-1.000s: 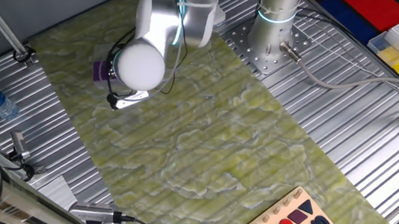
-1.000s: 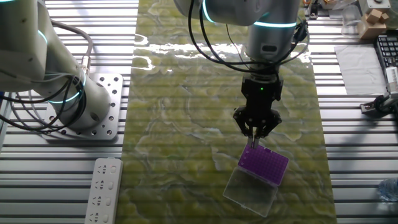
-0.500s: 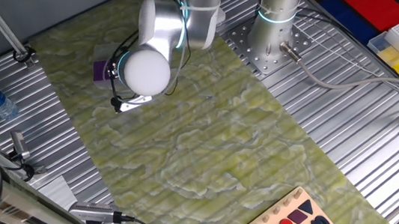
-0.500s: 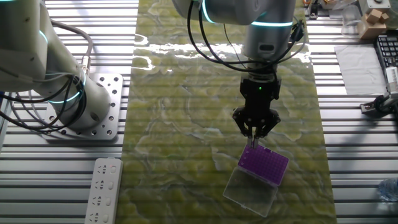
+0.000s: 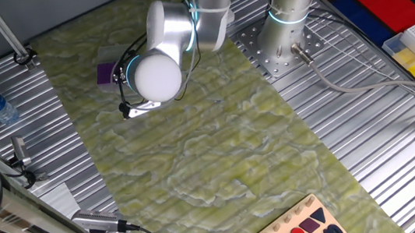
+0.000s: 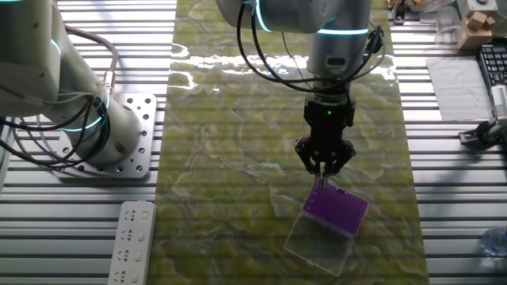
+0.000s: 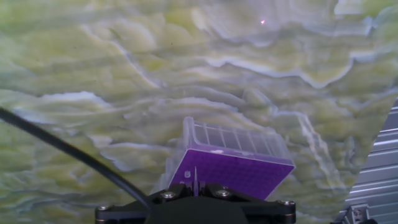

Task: Insert a small pipette tip into the holder for small pipette tips

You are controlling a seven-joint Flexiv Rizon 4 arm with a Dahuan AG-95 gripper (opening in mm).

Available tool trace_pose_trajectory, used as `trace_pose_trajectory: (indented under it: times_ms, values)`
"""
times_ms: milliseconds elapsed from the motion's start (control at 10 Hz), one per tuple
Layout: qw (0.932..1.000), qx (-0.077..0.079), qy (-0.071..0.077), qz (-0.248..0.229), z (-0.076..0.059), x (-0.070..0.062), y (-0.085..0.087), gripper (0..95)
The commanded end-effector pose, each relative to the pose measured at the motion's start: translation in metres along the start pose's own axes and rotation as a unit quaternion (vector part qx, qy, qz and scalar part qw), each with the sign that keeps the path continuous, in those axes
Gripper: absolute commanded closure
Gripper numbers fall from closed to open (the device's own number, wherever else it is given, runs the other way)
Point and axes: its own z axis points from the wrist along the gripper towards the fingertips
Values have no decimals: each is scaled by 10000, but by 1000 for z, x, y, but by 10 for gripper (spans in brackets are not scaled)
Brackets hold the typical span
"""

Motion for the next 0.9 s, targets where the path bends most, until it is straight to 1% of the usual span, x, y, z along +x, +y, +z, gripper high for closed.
trace_pose_trajectory:
  times_ms: [100, 400, 900]
  values:
    - [10000, 36, 7, -14, 1, 0, 0, 950]
    - [10000, 52, 41, -20, 2, -1, 2, 950]
    - [9999, 91, 50, -24, 4, -3, 3, 950]
